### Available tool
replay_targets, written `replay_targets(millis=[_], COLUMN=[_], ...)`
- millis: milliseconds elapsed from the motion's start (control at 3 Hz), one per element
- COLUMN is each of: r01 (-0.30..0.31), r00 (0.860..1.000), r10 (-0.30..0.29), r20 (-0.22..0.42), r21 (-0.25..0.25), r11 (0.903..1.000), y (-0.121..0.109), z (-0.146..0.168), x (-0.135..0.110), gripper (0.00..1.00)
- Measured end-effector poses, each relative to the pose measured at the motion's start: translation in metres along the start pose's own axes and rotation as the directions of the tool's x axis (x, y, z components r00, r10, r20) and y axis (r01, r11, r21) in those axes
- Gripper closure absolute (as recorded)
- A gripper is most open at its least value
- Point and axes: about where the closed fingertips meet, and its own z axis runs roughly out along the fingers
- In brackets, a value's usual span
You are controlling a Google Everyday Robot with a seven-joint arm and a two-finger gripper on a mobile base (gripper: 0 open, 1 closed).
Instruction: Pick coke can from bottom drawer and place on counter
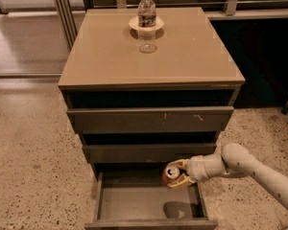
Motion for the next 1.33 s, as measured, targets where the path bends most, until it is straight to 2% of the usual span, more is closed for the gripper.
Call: replay_targets(millis=[333, 667, 1000, 1333], r01=[0.041, 0.02, 0.019, 0.005], r00=[0.999, 1.0, 1.0, 1.0], r10=[-0.041, -0.02, -0.019, -0.005], r20=[-0.008, 0.0, 0.0, 0.025], r21=[0.001, 0.0, 0.0, 0.033], r11=[0.9992, 0.9998, 0.9998, 0.9994], y=[-0.002, -0.011, -0.011, -0.018], z=[-0.035, -0.081, -0.081, -0.091], x=[-0.058, -0.127, -0.127, -0.139], gripper=[1.0, 1.0, 1.0, 1.0])
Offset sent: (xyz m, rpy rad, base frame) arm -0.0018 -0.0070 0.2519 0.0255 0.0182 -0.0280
